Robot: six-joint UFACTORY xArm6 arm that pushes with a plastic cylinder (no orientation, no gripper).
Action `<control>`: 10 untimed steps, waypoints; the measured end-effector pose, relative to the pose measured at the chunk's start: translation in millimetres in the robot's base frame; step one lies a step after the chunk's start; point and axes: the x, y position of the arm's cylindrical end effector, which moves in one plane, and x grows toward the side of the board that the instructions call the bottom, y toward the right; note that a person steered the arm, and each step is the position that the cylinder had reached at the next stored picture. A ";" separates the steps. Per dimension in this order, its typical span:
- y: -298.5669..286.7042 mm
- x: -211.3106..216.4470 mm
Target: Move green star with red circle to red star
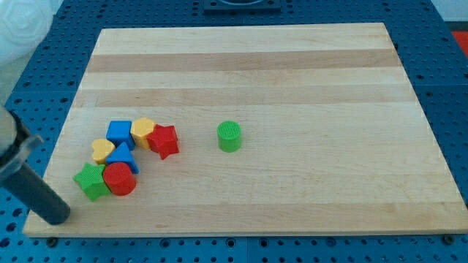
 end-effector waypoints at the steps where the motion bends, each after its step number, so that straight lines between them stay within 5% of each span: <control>1: -0.4 -19.2; 7: 116.7 -27.8; 10: 50.3 -34.5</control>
